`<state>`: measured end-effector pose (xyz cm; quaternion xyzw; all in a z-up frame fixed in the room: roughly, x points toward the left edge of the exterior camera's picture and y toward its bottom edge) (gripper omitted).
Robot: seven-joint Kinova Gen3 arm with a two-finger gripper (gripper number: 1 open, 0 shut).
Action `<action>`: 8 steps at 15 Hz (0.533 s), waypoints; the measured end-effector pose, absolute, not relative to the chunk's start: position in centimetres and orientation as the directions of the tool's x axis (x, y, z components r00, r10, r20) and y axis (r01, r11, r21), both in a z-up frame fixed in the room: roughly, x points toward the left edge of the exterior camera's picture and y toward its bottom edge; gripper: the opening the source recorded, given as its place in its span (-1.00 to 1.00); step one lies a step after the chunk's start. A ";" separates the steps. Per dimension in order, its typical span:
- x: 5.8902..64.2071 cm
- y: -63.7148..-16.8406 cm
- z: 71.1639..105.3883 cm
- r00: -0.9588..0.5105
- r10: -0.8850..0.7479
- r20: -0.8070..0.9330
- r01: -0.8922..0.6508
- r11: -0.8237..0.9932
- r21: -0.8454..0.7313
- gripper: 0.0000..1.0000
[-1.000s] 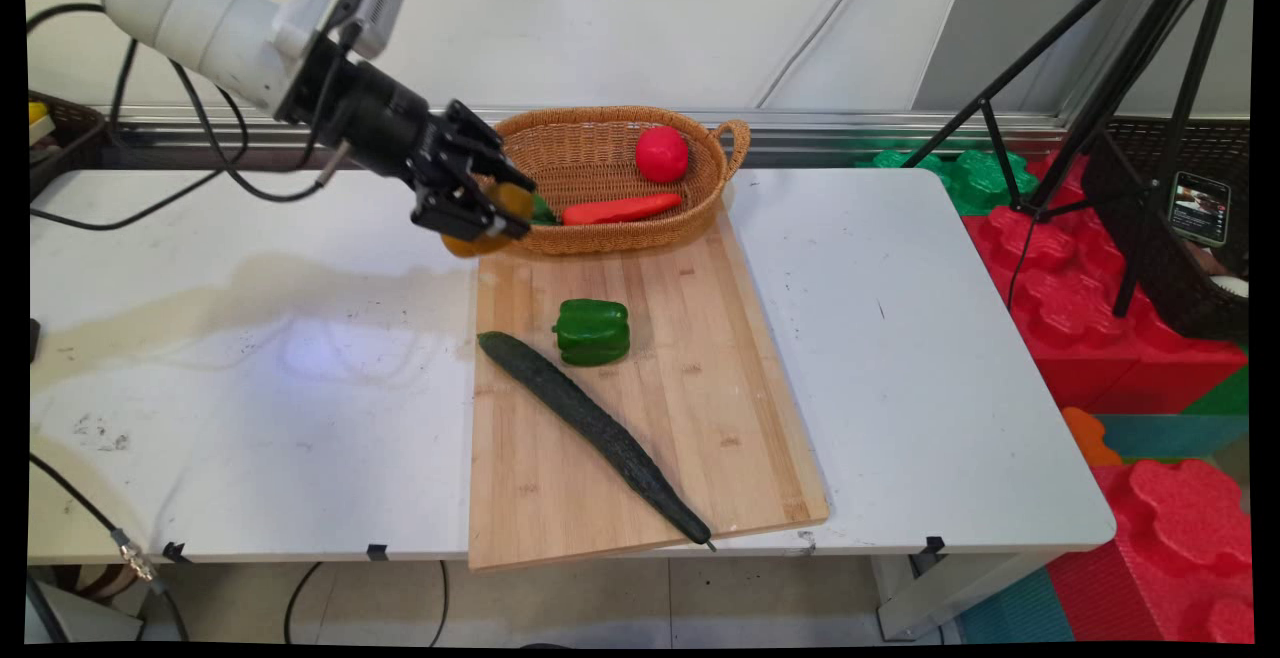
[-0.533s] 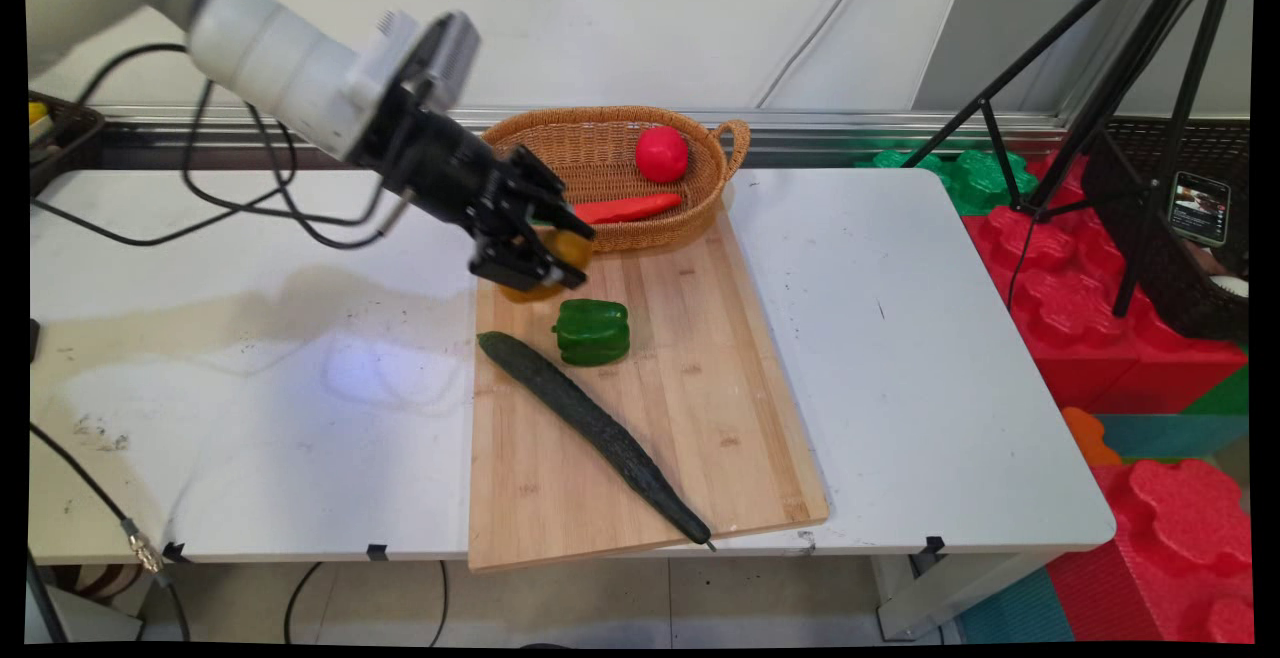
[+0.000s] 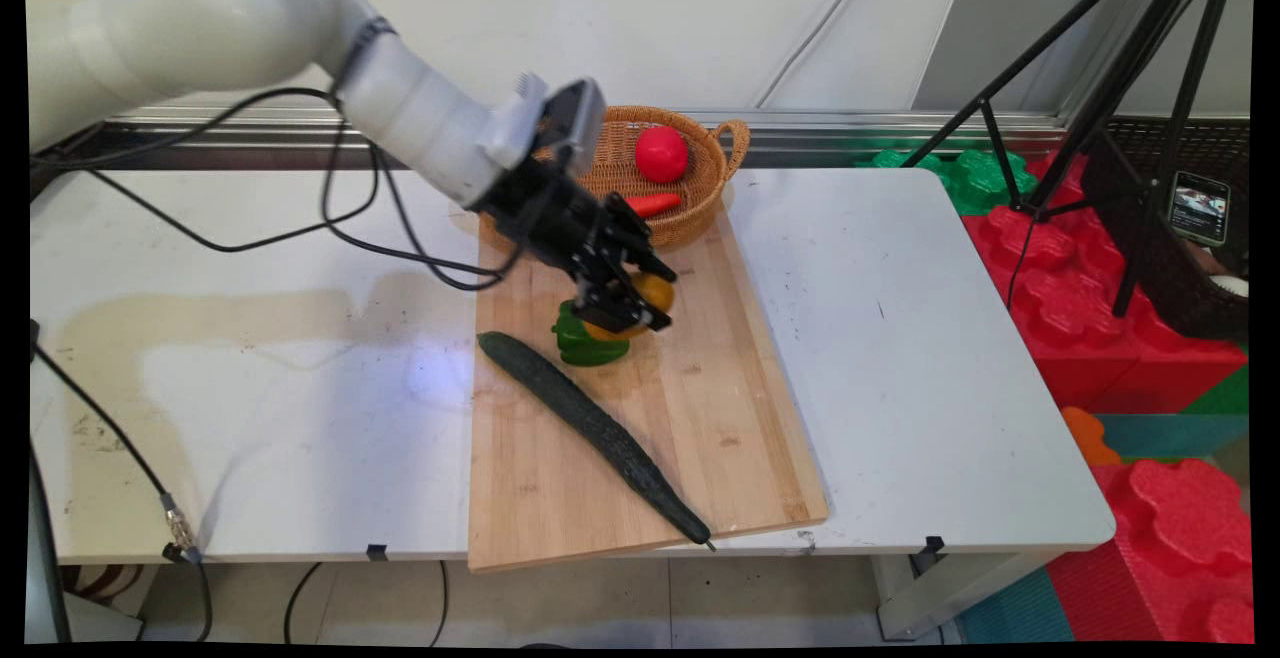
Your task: Place the picked object on the cutting board
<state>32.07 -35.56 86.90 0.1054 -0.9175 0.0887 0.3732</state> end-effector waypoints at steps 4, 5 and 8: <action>29.4 -36.8 84.9 -0.719 -0.143 0.680 -0.254 0.965 -0.066 -1.00; 28.8 -37.0 84.3 -0.726 -0.149 0.672 -0.253 0.966 -0.059 -1.00; 27.3 -37.5 82.2 -0.750 -0.169 0.640 -0.250 0.968 -0.038 -1.00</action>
